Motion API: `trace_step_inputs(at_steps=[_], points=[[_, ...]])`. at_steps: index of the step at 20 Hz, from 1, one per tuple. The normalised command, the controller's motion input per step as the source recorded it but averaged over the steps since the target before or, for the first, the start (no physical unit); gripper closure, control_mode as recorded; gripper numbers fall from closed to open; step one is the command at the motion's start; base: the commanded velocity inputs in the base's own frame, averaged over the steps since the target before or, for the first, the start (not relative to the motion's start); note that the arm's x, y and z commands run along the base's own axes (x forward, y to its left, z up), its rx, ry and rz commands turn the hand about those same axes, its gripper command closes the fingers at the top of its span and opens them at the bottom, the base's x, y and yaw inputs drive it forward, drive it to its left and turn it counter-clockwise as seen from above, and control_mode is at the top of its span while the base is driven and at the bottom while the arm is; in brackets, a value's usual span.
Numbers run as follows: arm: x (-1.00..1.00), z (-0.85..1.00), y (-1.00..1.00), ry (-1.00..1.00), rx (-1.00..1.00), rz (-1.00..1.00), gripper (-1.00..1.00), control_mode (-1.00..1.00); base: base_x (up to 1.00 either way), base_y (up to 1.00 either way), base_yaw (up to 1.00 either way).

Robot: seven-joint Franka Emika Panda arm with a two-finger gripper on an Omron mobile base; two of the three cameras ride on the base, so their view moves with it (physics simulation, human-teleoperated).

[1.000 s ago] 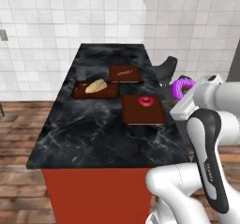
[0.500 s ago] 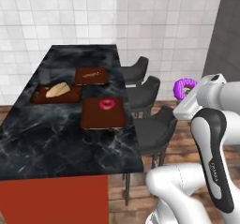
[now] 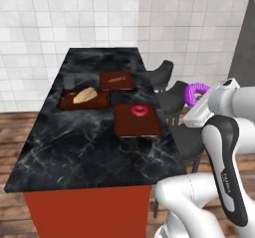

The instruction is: Take the donuts from the fridge and place them on the empty tray on the dining counter.

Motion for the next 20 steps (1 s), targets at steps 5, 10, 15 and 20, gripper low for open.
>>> trace_step_inputs(at_steps=[5,10,15,20], points=[[0.0,0.0,0.0,0.0,0.0,0.0,1.0,1.0,0.36,0.19,0.11],[0.0,0.0,0.0,0.0,0.0,0.0,1.0,1.0,0.39,0.01,0.06],[0.0,0.0,0.0,0.0,0.0,0.0,1.0,1.0,0.12,0.0,0.0],[0.2,-0.03,0.0,0.08,0.0,0.0,1.0,-1.0,0.09,0.0,0.0]])
